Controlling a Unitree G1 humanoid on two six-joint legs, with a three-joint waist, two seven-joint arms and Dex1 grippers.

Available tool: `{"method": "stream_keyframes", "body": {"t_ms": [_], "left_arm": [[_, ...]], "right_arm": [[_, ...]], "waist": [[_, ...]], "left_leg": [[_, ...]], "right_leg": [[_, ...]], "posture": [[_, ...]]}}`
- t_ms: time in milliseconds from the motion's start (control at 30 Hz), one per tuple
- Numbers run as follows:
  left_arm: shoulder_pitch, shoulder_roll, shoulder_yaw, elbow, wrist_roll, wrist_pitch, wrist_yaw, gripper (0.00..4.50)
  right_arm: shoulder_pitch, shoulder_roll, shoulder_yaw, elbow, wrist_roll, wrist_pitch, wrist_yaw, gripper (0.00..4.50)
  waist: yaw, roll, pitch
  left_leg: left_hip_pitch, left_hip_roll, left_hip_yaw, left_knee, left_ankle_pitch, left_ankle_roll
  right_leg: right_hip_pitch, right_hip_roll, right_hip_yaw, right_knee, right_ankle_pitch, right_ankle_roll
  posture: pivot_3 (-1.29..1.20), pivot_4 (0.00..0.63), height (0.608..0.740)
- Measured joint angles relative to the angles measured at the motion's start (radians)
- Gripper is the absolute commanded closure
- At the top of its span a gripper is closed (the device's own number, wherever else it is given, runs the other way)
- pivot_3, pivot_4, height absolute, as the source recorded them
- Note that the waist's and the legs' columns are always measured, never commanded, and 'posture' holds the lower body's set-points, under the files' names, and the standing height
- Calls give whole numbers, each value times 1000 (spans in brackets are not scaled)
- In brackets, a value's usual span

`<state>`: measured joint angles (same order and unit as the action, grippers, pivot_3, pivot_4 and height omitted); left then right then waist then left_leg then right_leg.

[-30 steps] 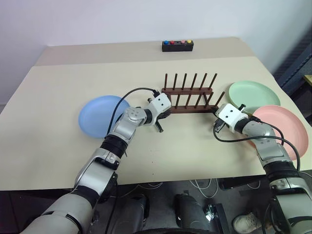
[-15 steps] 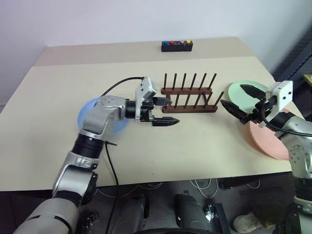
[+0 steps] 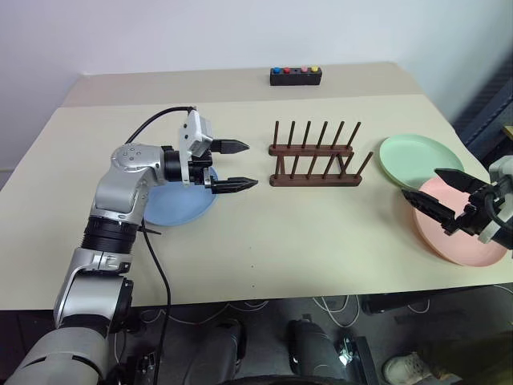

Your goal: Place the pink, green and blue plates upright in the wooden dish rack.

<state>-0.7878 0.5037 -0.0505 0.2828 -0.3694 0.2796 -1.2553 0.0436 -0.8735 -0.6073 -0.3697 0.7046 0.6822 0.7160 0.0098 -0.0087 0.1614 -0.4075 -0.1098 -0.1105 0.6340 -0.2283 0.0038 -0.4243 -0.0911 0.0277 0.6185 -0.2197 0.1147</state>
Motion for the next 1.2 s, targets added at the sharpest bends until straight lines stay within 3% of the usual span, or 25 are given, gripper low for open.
{"method": "stream_keyframes", "body": {"t_ms": [267,400,633,733,967,1200], "left_arm": [[-35,-15,78,-36,-161,95,-55,0],[-22,-16,108,-107,-249,169,-56,0],[42,-12,101,-151,-253,169,-68,0],[63,-3,90,-195,-253,169,-76,0],[112,11,63,-246,-253,181,-77,0],[127,11,61,-268,-253,196,-68,0]], "right_arm": [[107,-55,72,47,-208,17,-64,25],[128,-72,75,36,-215,129,-79,25],[133,-72,113,33,-260,190,-104,25],[121,-70,141,43,-272,195,-104,840],[117,-62,210,86,-331,179,-110,4424],[104,-65,204,64,-354,162,-105,4469]], "waist": [[4,0,0],[-1,0,0],[3,0,0],[3,0,0],[1,0,0],[3,-1,0]], "left_leg": [[-1,-1,0,0,0,0],[0,1,0,1,0,0],[0,0,1,1,0,0],[0,0,1,1,0,0],[0,1,1,0,0,0],[0,1,1,1,0,0]], "right_leg": [[0,1,0,0,0,0],[0,1,0,0,0,0],[0,2,0,0,0,0],[1,2,0,-1,0,0],[0,2,0,-1,0,0],[1,2,0,-1,0,0]], "posture": [[0,150,740],[0,150,740],[0,150,740],[0,150,740],[0,150,740],[0,150,740]]}}
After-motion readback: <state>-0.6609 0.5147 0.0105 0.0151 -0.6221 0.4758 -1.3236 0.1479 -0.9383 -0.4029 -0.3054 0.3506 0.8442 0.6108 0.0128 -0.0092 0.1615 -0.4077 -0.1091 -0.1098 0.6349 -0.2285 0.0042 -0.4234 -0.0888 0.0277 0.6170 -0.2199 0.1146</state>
